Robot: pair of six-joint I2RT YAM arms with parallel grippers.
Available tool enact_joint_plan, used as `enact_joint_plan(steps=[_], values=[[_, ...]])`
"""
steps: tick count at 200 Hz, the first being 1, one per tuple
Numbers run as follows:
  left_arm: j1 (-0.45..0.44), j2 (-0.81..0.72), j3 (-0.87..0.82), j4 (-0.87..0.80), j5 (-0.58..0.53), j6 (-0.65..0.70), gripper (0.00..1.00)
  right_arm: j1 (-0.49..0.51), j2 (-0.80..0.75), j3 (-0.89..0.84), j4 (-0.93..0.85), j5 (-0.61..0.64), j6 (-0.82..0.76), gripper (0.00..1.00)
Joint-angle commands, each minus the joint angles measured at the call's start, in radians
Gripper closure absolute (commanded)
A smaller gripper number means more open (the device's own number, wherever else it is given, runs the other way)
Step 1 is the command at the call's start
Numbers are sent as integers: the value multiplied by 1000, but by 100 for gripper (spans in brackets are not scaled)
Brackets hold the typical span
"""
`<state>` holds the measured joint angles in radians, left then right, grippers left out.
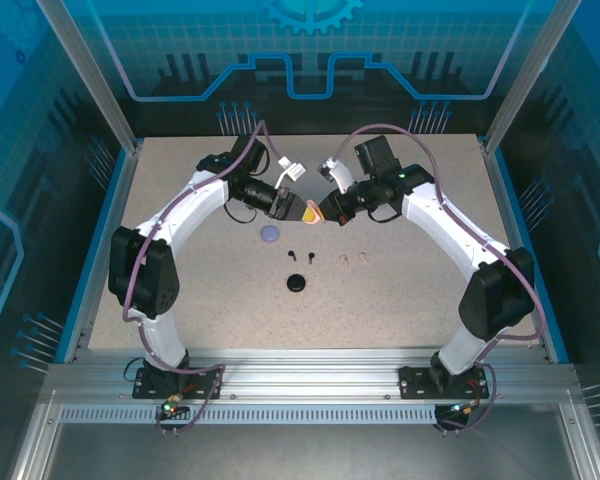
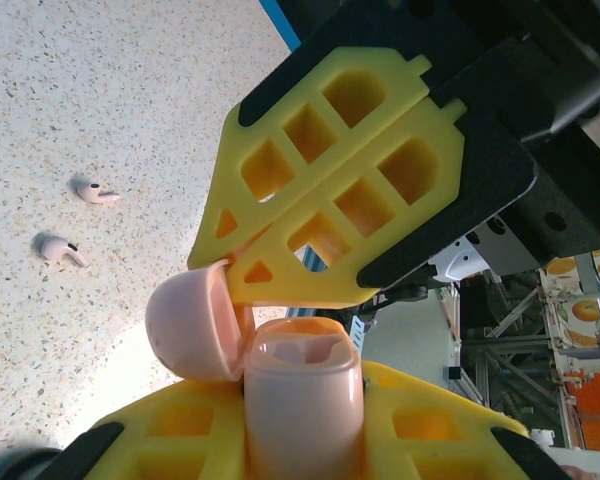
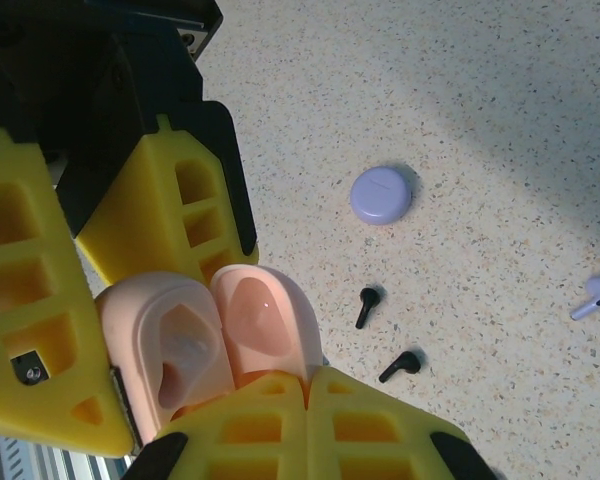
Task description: Insert the wireless bluetooth earbuds into the charging case
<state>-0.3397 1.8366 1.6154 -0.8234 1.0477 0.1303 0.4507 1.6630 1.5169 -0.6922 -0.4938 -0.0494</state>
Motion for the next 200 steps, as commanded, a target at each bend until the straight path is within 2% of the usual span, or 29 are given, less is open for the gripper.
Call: enact_joint_plan(steps=[1,14,44,75,95,131,158,185,200], values=[[-9,12,23,28,24,4,98,-1,-11,24,5,-16,11,100],[-8,4,20,33,19,5,100,-9,-23,19,20,-14,28,100],[-7,-36,-16,78,1,-12,100,-46,-57,15,49,-15,78,75],[-2,-107,-89,171,-25,-56,100,-97,-100,16,45,6,126,60],[-1,-169,-152,249,-54,-95,100,-128,-147,-13,66,-30,154,52],[3,-266,-262,383,-136,-156,100,-187,-241,-62,98,-68,245,44],[3,-352,-366,503,-210,-203,100,-208,-265,-69,31,12,311,42],[3,-445,-486,687,-298,-280,100,-213,-258,-103,-29,119,391,42],[3,-500,-566,816,-352,-316,100,-209,-251,-155,-23,135,418,42]])
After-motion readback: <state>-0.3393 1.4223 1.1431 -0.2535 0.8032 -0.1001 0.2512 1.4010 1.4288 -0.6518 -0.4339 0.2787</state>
